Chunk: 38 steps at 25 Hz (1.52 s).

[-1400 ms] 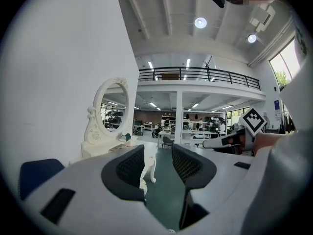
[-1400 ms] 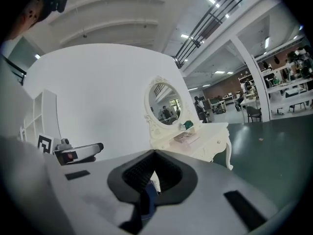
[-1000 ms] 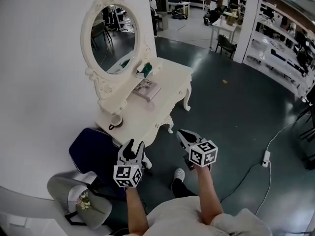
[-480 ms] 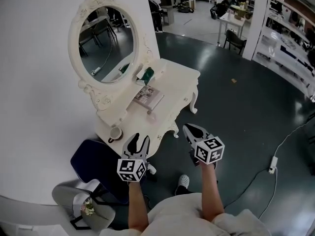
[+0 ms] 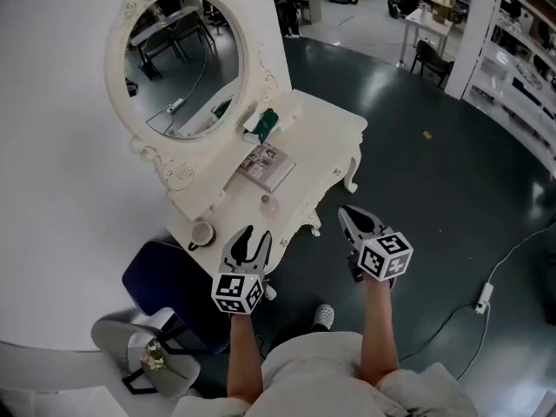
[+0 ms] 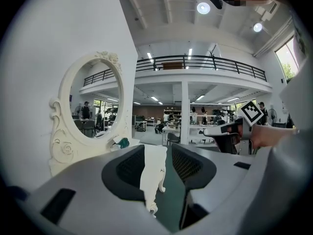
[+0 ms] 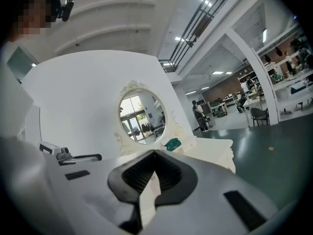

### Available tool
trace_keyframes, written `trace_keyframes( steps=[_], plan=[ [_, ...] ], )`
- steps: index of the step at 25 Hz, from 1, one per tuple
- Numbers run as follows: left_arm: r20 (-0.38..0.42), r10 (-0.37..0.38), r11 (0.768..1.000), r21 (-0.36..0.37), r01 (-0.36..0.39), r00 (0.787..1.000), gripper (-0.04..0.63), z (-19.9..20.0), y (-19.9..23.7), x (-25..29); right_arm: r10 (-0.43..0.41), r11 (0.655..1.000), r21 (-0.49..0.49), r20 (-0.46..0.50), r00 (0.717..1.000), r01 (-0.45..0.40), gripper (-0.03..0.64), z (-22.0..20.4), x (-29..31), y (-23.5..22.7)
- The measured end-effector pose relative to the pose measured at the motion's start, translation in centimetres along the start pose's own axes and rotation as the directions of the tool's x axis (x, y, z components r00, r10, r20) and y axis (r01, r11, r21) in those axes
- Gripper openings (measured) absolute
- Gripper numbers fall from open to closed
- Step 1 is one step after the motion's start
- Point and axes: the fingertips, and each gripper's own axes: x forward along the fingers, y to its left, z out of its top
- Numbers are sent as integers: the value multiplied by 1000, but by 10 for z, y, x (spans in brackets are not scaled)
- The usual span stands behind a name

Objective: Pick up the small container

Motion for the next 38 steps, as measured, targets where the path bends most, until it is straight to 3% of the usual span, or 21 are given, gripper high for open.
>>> trace_keyframes(
  steps=[6,11,23,28,35,38],
  plan=[
    [-23,36,999,-14,-36,999,192,-4,15,-4,41,999,-1,-22,999,-41,15,-9,19,10],
    [-39,36,999,-33,-38,999,190,-9,32,6,-55,995,-81,-10,998,54,15,-9,40,2],
    [22,-56,998,-15,57,998,187,32,69,94,-118,983,-143,2,993,117,15,26,102,-22],
    [34,-90,996,23,90,995,187,46,87,132,-172,960,-230,-44,984,158,15,29,122,-36],
    [-27,-159,985,60,160,987,187,12,98,173,-211,957,-210,-35,977,199,15,32,133,-58],
    [-83,-189,978,69,195,978,187,-16,100,186,-223,952,-235,-85,971,198,15,16,138,-63]
  ],
)
